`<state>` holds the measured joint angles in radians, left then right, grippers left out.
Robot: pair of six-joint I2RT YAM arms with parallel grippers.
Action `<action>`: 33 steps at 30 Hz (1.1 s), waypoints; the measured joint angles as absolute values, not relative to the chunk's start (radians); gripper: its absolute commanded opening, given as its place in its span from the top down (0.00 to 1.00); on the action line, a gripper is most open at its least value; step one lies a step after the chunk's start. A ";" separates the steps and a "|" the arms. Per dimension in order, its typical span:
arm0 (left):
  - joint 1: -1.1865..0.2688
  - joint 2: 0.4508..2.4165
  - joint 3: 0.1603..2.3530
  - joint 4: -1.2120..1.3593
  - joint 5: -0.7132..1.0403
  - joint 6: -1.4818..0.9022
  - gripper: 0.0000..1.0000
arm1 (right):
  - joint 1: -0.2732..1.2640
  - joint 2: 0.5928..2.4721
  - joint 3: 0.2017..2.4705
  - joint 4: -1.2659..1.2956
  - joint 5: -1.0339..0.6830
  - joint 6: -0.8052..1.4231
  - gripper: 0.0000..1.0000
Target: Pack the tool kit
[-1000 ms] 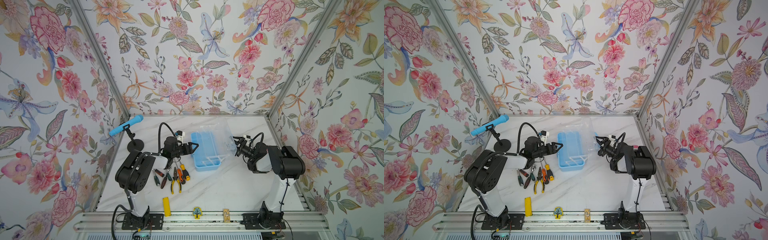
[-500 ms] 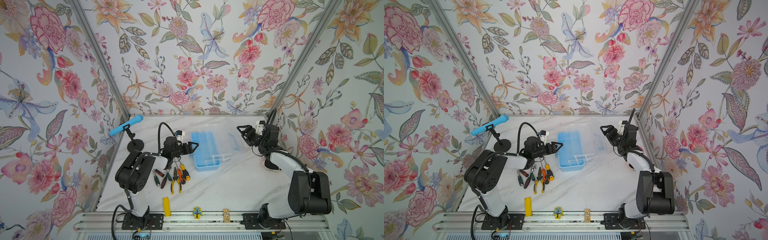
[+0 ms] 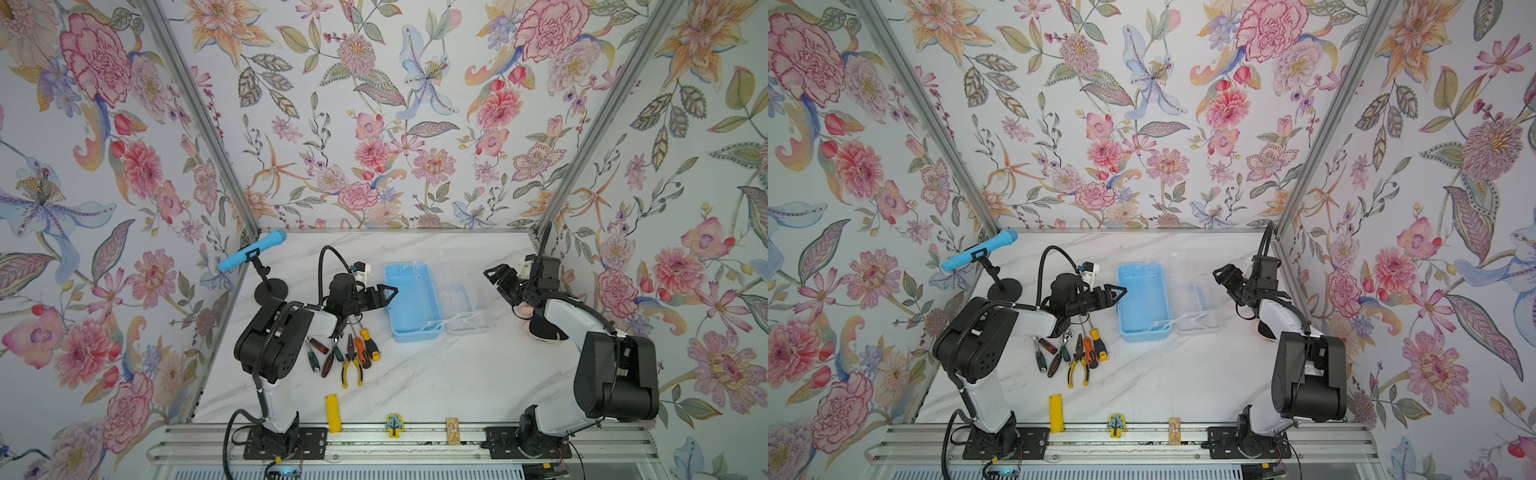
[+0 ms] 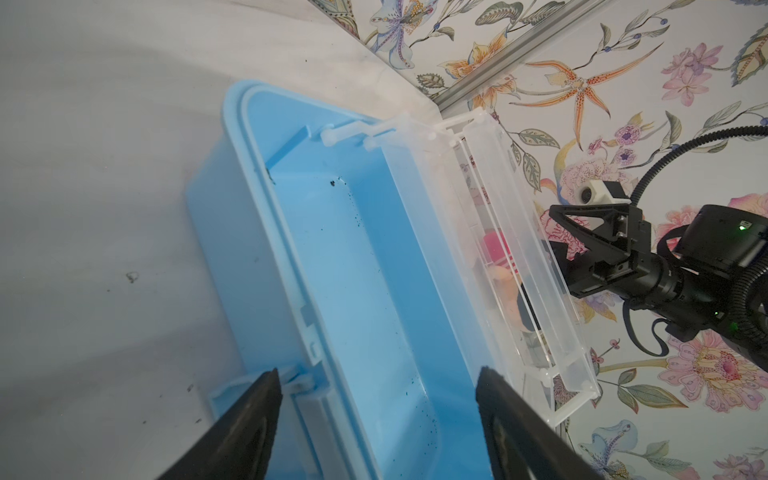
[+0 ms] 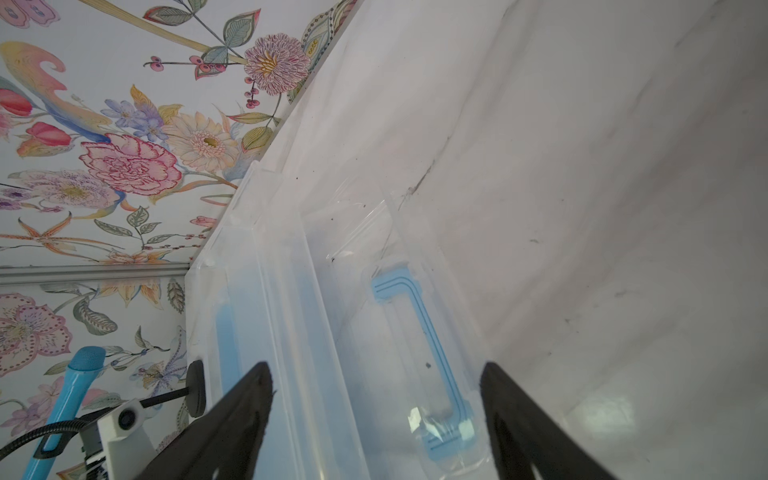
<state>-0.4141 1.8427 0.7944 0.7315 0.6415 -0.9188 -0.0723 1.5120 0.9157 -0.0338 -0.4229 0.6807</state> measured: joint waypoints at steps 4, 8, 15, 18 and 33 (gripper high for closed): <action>-0.414 1.748 0.816 0.603 0.589 -0.855 0.21 | -0.016 1.422 0.928 -0.095 -0.341 0.631 0.25; -0.414 1.575 0.838 0.428 0.453 -0.752 0.20 | 0.122 1.321 0.977 -0.148 -0.212 0.552 0.28; -0.414 1.309 0.838 0.184 0.182 -0.633 0.20 | 0.376 1.243 1.021 -0.221 -0.048 0.456 0.34; -0.414 1.238 0.820 0.100 0.088 -0.615 0.20 | 0.464 1.244 1.021 -0.256 -0.007 0.434 0.37; -0.299 1.127 0.602 -0.112 -0.087 -0.636 0.42 | 0.602 1.360 1.019 -0.234 -0.010 0.414 0.61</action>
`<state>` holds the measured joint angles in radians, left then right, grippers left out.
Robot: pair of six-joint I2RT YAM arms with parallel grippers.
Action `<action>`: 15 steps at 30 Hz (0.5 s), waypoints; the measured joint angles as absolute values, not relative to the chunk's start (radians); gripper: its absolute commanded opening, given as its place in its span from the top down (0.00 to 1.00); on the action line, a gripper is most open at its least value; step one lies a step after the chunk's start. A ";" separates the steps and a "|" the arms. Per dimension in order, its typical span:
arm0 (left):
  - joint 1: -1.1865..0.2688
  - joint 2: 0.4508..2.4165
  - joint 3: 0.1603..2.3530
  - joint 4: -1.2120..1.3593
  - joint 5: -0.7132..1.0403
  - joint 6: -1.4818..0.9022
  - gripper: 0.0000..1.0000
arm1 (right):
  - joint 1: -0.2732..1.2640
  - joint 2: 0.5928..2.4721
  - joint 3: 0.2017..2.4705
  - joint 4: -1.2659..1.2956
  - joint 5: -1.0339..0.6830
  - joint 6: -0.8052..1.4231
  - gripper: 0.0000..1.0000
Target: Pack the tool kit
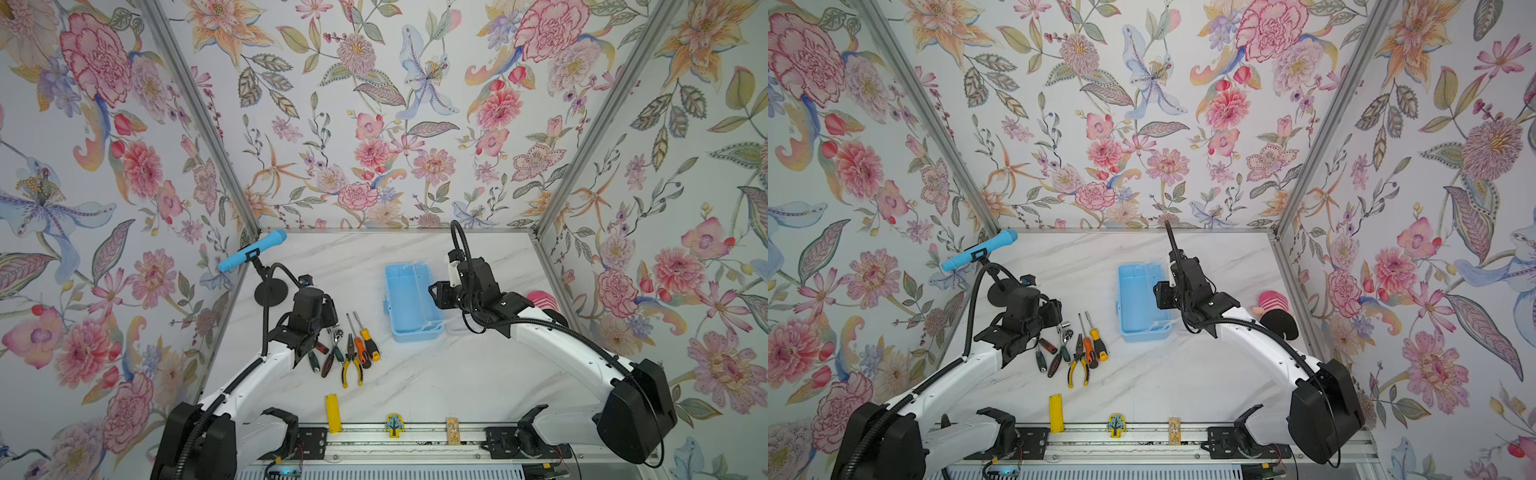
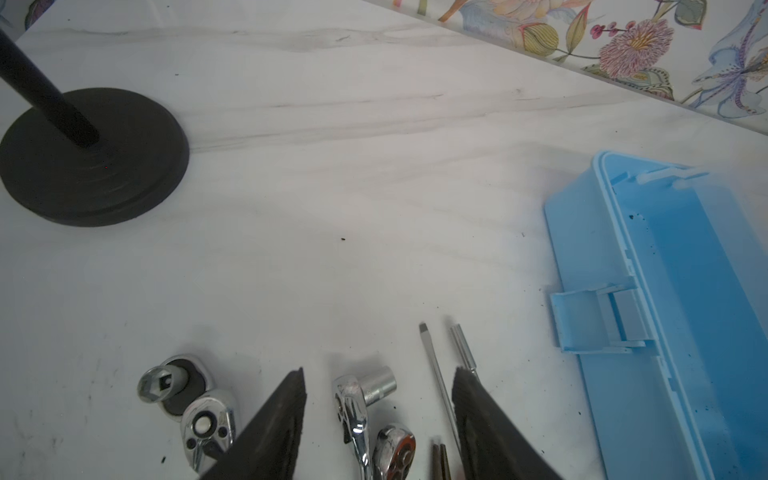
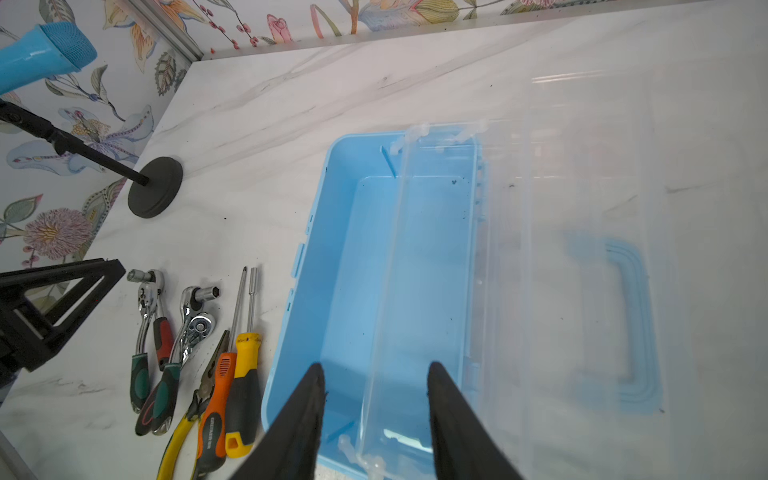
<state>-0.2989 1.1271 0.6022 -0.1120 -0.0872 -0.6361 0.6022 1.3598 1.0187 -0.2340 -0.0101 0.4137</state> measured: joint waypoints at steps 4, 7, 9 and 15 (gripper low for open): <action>-0.237 1.113 0.564 -0.125 -0.087 -0.643 0.45 | 0.602 1.389 1.013 -0.201 -0.035 0.416 0.62; -0.204 1.104 0.529 -0.139 -0.086 -0.649 0.46 | 0.602 1.411 1.004 -0.183 -0.053 0.420 0.61; -0.196 1.103 0.512 -0.151 -0.085 -0.655 0.49 | 0.602 1.421 0.995 -0.178 -0.064 0.427 0.61; -0.196 1.042 0.457 -0.192 -0.070 -0.671 0.54 | 0.602 1.422 0.986 -0.152 -0.090 0.438 0.61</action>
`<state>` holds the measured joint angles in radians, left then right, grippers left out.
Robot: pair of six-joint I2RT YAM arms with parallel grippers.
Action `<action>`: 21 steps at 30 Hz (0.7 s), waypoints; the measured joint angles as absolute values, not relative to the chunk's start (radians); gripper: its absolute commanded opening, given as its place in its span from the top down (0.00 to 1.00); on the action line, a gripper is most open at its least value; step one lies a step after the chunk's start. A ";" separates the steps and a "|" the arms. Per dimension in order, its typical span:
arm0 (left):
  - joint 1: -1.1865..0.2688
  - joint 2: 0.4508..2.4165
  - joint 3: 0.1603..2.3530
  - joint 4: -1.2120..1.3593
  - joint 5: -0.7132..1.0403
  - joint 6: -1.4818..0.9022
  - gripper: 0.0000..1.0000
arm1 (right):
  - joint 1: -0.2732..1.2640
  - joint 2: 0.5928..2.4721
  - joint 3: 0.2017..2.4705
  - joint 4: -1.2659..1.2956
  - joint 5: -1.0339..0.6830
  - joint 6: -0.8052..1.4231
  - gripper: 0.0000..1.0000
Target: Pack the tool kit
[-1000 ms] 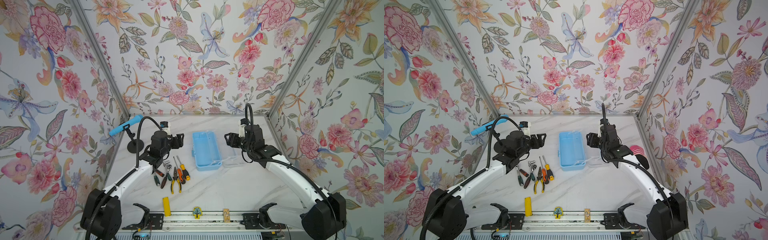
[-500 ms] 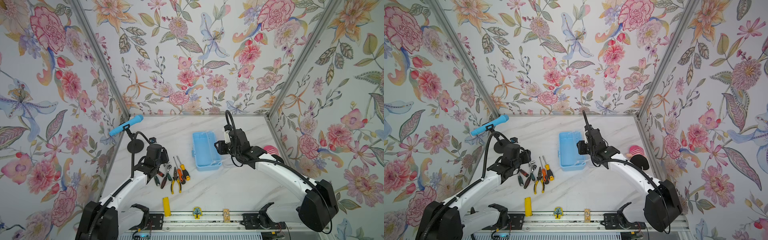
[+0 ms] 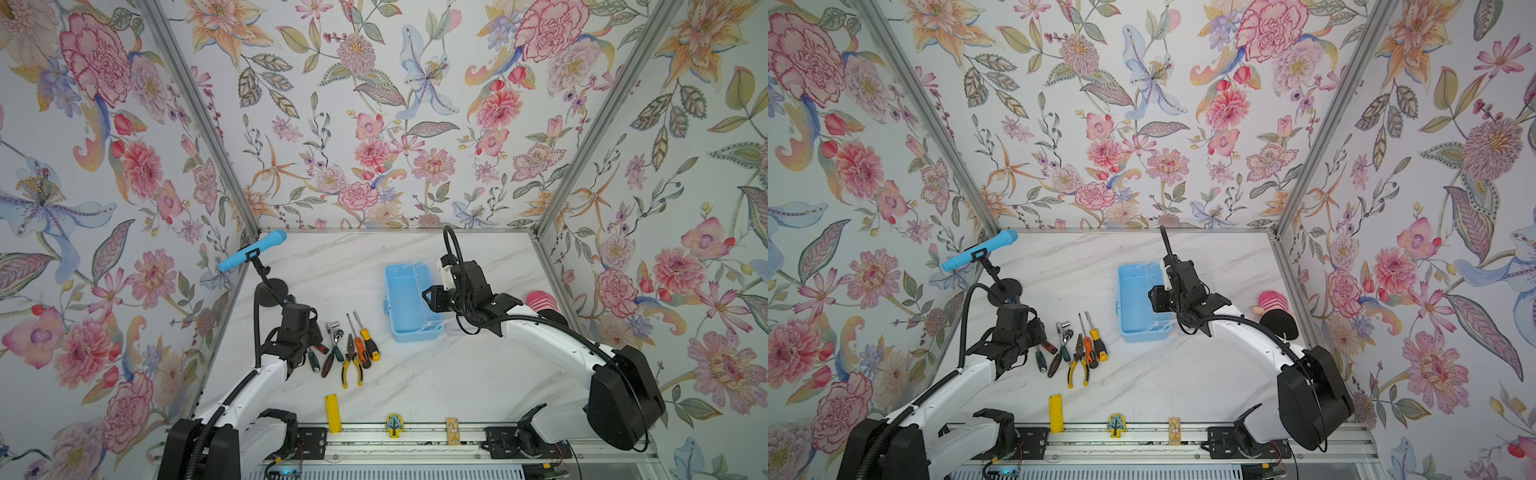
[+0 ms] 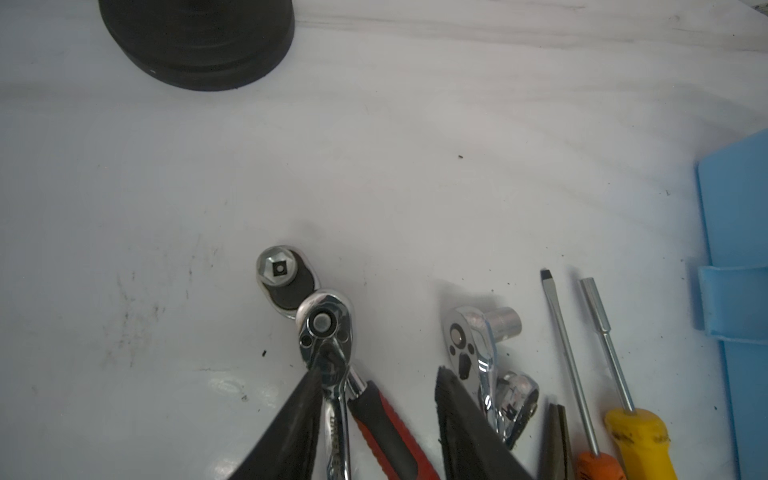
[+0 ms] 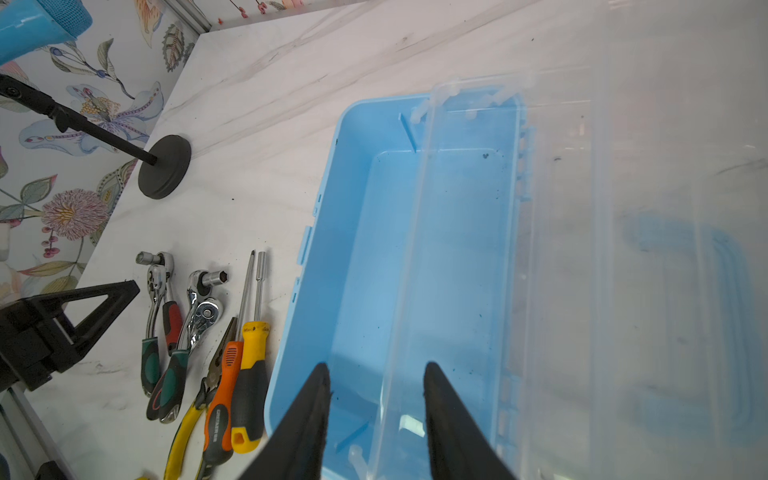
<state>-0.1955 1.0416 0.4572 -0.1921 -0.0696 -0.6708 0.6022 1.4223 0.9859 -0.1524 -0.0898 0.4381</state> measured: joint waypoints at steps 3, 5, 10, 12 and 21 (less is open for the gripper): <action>-0.196 1.011 0.431 -0.199 -0.056 -0.680 0.58 | 0.602 1.423 0.986 -0.141 -0.098 0.442 0.61; -0.196 1.003 0.414 -0.202 -0.055 -0.685 0.61 | 0.602 1.426 0.986 -0.135 -0.102 0.445 0.61; -0.196 1.004 0.397 -0.209 -0.052 -0.696 0.63 | 0.602 1.449 0.986 -0.125 -0.120 0.450 0.60; -0.196 1.006 0.397 -0.208 -0.052 -0.696 0.62 | 0.601 1.457 0.986 -0.125 -0.124 0.453 0.61; -0.196 1.056 0.377 -0.191 -0.052 -0.696 0.65 | 0.581 1.460 0.971 -0.100 -0.148 0.469 0.58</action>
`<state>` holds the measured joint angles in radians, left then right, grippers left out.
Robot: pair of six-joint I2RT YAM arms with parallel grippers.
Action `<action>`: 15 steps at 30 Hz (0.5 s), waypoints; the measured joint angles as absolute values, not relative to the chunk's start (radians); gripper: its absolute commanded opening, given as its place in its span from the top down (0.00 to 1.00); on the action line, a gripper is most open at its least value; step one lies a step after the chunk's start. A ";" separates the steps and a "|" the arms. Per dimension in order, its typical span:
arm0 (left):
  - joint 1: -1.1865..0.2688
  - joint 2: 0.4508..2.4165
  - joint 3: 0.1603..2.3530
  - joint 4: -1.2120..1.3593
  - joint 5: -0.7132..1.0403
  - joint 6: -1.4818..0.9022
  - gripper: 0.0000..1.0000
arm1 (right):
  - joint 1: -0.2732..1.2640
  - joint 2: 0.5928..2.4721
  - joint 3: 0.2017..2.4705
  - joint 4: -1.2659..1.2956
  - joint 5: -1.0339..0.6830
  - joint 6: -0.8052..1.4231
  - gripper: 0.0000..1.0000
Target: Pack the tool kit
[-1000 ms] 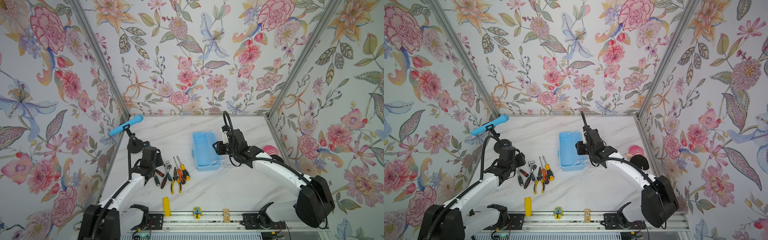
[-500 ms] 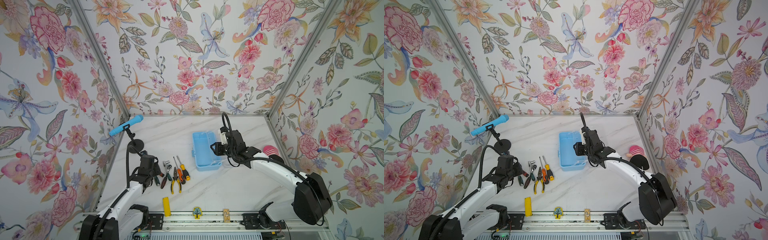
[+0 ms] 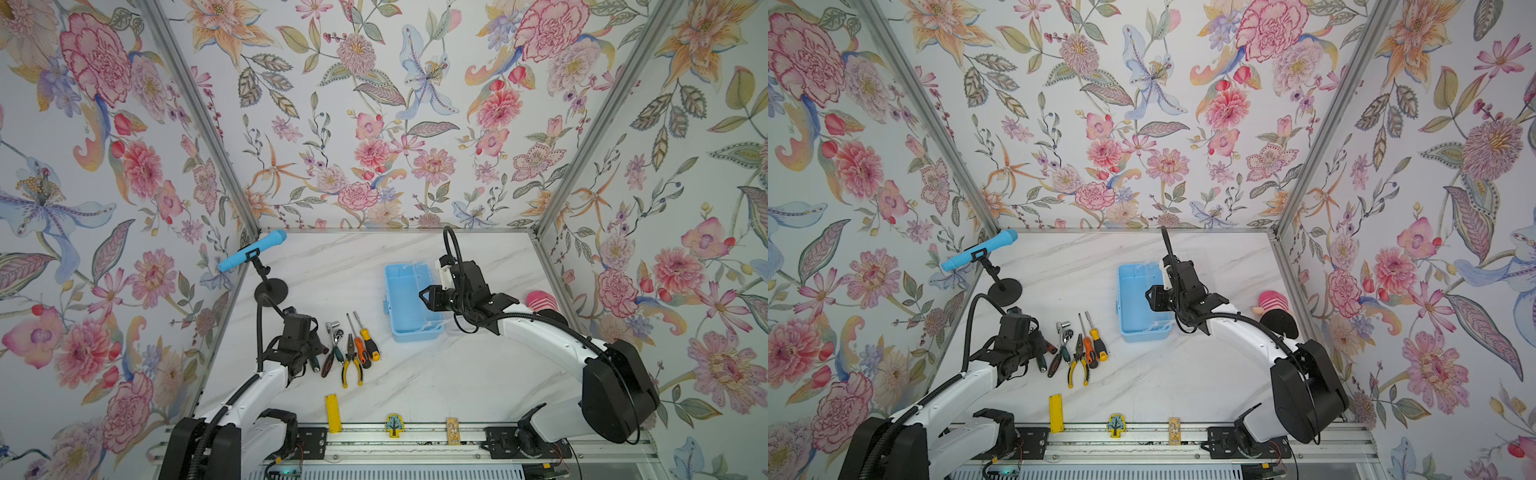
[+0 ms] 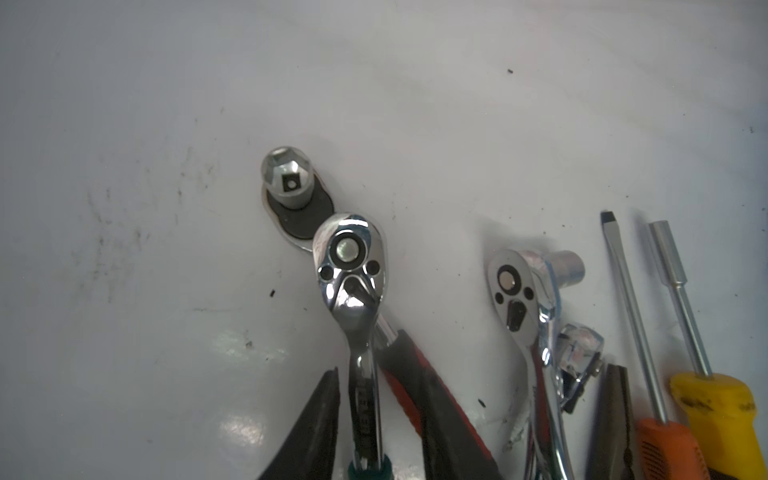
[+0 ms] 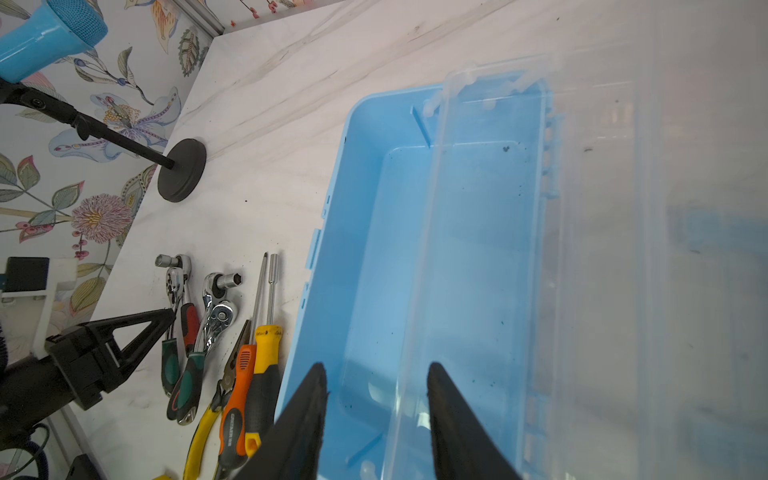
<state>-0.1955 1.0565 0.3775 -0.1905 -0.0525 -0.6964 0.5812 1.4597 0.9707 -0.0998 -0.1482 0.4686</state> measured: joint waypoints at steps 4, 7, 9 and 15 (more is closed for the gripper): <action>-0.196 1.056 0.373 -0.188 -0.053 -0.696 0.65 | 0.572 1.460 0.960 -0.093 -0.155 0.472 0.58; -0.196 1.057 0.373 -0.186 -0.053 -0.698 0.66 | 0.566 1.460 0.954 -0.083 -0.167 0.479 0.58; -0.196 1.057 0.370 -0.183 -0.053 -0.700 0.67 | 0.562 1.460 0.951 -0.082 -0.171 0.480 0.58; -0.196 1.054 0.360 -0.179 -0.054 -0.704 0.66 | 0.554 1.460 0.947 -0.076 -0.178 0.485 0.58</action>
<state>-0.1955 1.0538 0.3595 -0.1795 -0.0536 -0.7044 0.5545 1.4601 0.9466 -0.0757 -0.1776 0.4847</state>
